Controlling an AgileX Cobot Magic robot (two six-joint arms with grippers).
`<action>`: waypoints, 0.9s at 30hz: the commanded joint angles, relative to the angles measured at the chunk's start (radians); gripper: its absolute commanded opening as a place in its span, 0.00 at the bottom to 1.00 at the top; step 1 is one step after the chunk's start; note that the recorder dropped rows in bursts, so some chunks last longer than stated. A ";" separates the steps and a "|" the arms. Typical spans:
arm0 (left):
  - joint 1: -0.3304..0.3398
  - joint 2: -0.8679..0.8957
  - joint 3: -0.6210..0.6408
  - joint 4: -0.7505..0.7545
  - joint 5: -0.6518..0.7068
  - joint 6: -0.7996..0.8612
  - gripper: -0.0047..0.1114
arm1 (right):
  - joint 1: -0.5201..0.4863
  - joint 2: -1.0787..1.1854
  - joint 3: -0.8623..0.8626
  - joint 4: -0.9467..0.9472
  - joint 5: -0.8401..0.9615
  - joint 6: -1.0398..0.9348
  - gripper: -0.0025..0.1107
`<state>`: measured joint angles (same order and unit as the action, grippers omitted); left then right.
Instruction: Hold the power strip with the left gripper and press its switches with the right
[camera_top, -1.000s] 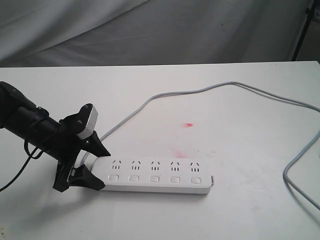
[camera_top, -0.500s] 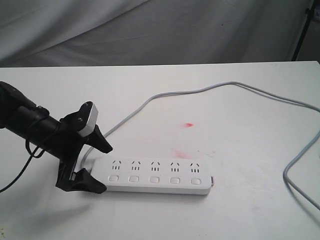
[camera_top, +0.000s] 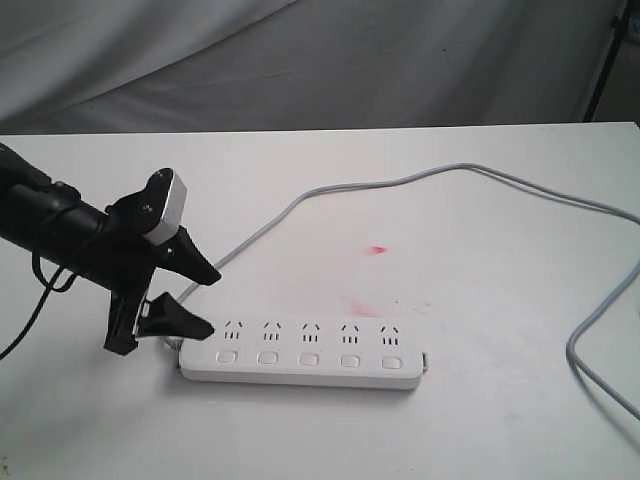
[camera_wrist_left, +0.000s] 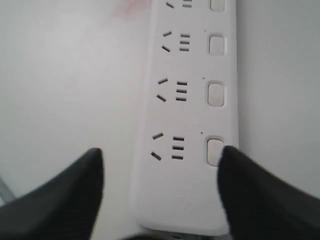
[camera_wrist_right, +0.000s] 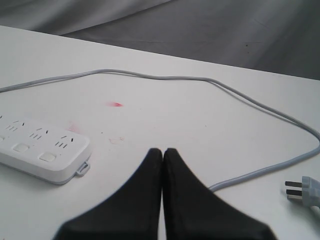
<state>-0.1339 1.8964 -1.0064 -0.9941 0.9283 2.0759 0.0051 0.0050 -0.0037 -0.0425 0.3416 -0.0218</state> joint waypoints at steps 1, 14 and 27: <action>-0.006 -0.089 0.000 -0.014 0.013 -0.020 0.27 | -0.005 -0.005 0.004 0.002 -0.002 -0.001 0.02; -0.006 -0.254 0.000 -0.014 0.018 -0.543 0.04 | -0.005 -0.005 0.004 0.002 -0.002 -0.001 0.02; -0.006 -0.268 0.000 -0.112 0.147 -0.662 0.04 | -0.005 -0.005 0.004 0.002 -0.002 -0.001 0.02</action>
<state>-0.1339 1.6389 -1.0058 -1.0882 1.0649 1.4253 0.0051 0.0050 -0.0037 -0.0425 0.3416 -0.0218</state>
